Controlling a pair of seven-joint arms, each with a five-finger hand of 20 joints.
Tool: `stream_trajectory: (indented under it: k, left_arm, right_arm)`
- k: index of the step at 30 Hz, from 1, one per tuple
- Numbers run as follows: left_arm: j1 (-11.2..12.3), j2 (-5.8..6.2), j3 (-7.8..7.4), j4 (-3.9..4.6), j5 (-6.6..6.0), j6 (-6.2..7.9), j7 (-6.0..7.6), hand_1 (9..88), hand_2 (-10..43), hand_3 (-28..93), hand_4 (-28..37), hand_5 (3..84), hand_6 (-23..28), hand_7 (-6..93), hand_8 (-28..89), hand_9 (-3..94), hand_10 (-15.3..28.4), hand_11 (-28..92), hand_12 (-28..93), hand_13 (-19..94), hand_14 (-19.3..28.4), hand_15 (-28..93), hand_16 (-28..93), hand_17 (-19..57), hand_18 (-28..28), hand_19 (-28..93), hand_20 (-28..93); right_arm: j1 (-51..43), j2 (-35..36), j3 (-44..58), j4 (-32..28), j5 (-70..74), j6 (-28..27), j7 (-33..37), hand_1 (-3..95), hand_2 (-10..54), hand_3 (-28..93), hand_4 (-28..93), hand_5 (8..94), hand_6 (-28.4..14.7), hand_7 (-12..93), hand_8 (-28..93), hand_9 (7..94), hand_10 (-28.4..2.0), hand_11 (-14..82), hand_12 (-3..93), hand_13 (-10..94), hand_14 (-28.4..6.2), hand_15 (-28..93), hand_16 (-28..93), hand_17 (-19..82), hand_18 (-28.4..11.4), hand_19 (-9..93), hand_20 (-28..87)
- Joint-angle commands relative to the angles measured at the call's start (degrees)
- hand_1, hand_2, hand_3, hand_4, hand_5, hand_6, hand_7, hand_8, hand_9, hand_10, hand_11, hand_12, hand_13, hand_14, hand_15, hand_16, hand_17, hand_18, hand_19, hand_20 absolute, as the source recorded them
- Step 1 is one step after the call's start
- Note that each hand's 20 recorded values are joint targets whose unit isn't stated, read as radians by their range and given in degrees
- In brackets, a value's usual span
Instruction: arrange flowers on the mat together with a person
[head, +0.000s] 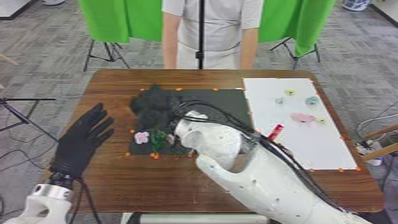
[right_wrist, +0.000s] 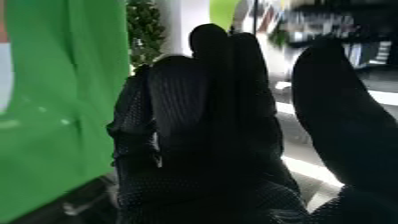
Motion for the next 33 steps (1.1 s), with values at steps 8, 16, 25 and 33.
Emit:
stream_trajectory:
  k: [8, 16, 25, 33]
  left_arm:
    - [0.96, -4.18, 2.48, -0.57, -0.69, 1.2, 4.06, 24.6, -5.4, 70, -23.9, 29.2, 2.9, 13.4, -8, 20.3, 9.9, 11, 19, 17, 12.0, 12, 7, -11.8, 21.3, 38, 10]
    - [0.18, -6.87, 1.86, -0.18, -1.58, -1.61, 1.82, 24.6, -5.3, 70, -24.2, 29.0, 2.8, 13.4, -8, 20.3, 9.8, 11, 19, 17, 12.0, 12, 7, -11.7, 21.3, 38, 10]
    - [0.16, -7.7, 2.04, 0.2, -1.6, -1.0, 1.72, 24.7, -5.2, 70, -24.1, 29.1, 2.8, 13.5, -8, 20.4, 9.9, 11, 19, 17, 12.0, 12, 7, -11.7, 21.3, 38, 10]
    - [-0.3, -8.13, 2.83, 0.95, -1.17, -0.69, 1.28, 24.9, -4.8, 70, -24.0, 29.1, 2.9, 13.6, -8, 20.5, 9.9, 11, 19, 17, 12.1, 13, 7, -11.6, 21.3, 38, 10]
  right_arm:
    - [-25.16, 20.0, 39.18, -20.34, 51.34, 6.53, 12.07, 24.1, 1.1, 83, -25, 50.2, -4.2, 22, -13, 49.3, -14.9, 26.5, 23.5, 44, -12.9, 48, 15, 14, -21.8, 57, 33]
    - [-44.9, 19.88, 57.54, -22.9, 74.86, 9.84, 6.53, 19.2, 6.5, 84, -23, 51.2, -6.2, 15, -11, 49.6, -17.1, 20.6, 21.5, 40, -14.7, 40, 16, 11, -22.7, 52, 28]
    - [-57.57, 10.29, 64.02, -26.62, 76.09, 8.24, 2.1, 17.7, 7.4, 85, -23, 50.5, -6.3, 15, -10, 49.8, -17.1, 17.4, 20.8, 40, -15.1, 35, 18, 11, -22.7, 51, 27]
    - [-57.69, 9.78, 62.7, -25.99, 80.18, 12.37, 0.58, 18.0, 8.3, 86, -23, 51.9, -6.3, 17, -10, 51.2, -17.3, 19.9, 21.5, 41, -15.2, 38, 19, 12, -22.7, 53, 28]
